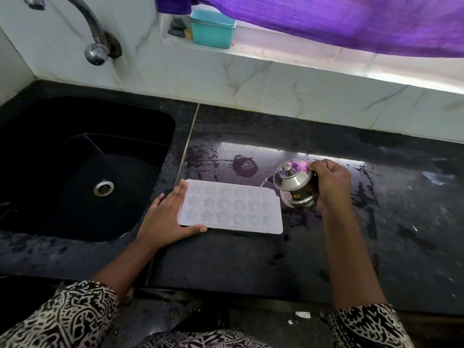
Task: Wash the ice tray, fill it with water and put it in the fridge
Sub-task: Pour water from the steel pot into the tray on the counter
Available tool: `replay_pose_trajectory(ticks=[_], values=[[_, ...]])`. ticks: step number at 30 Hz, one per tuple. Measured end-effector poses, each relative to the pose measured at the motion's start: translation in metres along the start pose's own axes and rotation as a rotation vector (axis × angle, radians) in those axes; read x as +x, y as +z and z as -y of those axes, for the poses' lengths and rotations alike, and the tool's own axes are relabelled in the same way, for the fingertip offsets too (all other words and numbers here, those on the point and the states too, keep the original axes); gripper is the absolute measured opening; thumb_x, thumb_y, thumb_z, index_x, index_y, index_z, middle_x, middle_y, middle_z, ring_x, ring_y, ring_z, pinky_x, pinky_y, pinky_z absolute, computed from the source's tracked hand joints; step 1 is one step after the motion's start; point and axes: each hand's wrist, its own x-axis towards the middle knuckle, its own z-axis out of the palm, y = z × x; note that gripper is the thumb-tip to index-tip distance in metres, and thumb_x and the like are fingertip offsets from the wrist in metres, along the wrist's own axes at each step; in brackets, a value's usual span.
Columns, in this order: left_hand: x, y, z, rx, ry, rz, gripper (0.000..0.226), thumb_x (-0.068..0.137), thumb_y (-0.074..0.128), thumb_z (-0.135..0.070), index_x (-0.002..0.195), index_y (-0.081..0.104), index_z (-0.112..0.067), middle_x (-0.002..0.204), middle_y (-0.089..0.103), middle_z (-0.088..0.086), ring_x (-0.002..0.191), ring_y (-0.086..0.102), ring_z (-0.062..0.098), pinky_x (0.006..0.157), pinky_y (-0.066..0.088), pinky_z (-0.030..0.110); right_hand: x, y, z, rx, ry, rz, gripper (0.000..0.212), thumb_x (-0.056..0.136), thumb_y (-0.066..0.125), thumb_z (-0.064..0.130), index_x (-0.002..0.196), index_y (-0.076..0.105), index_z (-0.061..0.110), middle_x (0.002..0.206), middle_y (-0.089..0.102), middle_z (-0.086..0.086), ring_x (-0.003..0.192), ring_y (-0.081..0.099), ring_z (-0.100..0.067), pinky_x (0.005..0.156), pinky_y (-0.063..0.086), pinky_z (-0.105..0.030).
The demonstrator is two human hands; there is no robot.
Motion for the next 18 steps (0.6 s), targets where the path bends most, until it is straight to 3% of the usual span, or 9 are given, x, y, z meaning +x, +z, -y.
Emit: replay_pose_trajectory(ticks=[10,13,18], values=[[0.001,-0.002,-0.001,-0.023,-0.005,0.003,0.125,0.059,0.033,-0.099,0.155,-0.001,-0.029,0.156,-0.002,-0.020,0.141,0.012,-0.005,0.120,0.012,0.036,-0.006,0.004,0.009,0.367,0.135,0.024,0.026,0.081,0.056,-0.003,0.060,0.054,0.012,0.042,0.052,0.010,0.038,0.047,-0.001,0.042,0.039,-0.012],[0.000,-0.004,-0.002,-0.041,-0.008,-0.001,0.126,0.057,0.034,-0.099,0.156,0.002,-0.027,0.156,-0.003,-0.019,0.139,0.011,-0.006,0.119,0.011,0.034,-0.012,0.015,0.011,0.387,0.139,0.073,0.027,0.082,0.055,-0.002,0.059,0.052,0.012,0.041,0.050,0.010,0.038,0.046,-0.001,0.041,0.038,-0.011],[-0.001,-0.006,-0.003,-0.037,-0.039,0.027,0.136,0.051,0.027,-0.103,0.156,0.003,-0.021,0.162,-0.003,-0.005,0.149,0.001,0.008,0.120,0.006,0.034,-0.025,0.047,0.011,0.331,0.144,0.172,0.026,0.082,0.057,-0.001,0.060,0.053,0.013,0.044,0.050,0.010,0.041,0.047,-0.001,0.045,0.041,-0.012]])
